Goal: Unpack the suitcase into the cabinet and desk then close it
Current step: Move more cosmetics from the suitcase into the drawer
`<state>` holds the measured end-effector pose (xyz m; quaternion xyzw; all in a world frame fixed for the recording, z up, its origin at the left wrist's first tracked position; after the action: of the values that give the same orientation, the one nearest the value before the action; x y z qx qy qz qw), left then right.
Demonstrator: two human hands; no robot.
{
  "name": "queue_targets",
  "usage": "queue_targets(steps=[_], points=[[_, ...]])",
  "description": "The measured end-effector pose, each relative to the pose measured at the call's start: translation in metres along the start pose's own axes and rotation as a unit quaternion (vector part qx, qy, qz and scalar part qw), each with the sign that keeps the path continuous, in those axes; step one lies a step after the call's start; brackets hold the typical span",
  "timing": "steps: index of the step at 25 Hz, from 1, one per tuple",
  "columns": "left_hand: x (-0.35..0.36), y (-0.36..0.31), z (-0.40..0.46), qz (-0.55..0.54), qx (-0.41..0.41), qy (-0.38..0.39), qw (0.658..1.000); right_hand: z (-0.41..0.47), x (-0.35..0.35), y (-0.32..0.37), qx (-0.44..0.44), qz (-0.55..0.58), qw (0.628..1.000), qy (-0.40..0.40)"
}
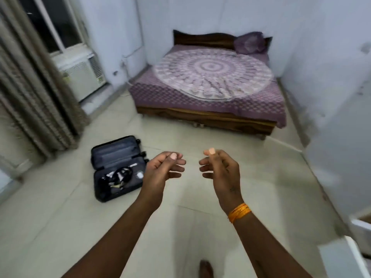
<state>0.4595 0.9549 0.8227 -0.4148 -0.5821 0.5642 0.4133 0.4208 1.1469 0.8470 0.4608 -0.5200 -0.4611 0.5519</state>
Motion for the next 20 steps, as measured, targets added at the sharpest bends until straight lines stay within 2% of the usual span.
queue_targets(steps=[4, 11, 15, 20], points=[[-0.113, 0.006, 0.02, -0.011, 0.0, -0.107, 0.994, 0.025, 0.117, -0.031, 0.04, 0.009, 0.994, 0.1], [-0.251, 0.003, 0.111, 0.0, 0.014, -0.225, 0.974, 0.12, 0.283, -0.068, 0.059, 0.028, 0.973, 0.222], [-0.305, 0.011, 0.164, 0.002, 0.005, -0.268, 0.963, 0.172, 0.365, -0.091, 0.083, 0.034, 0.959, 0.27], [-0.368, 0.037, 0.227, 0.007, -0.034, -0.309, 0.951, 0.223, 0.446, -0.141, 0.138, 0.025, 0.946, 0.293]])
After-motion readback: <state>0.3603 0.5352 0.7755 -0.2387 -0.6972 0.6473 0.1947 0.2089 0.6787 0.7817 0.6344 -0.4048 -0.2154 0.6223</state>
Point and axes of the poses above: each hand's wrist, its own z-axis towards the middle knuckle, its own x-axis out of the palm, y = z × x, the point moved 8 cm from there along z, towards the middle knuckle, and after that the axes turned 8 degrees about z, right-handed, at the moved point
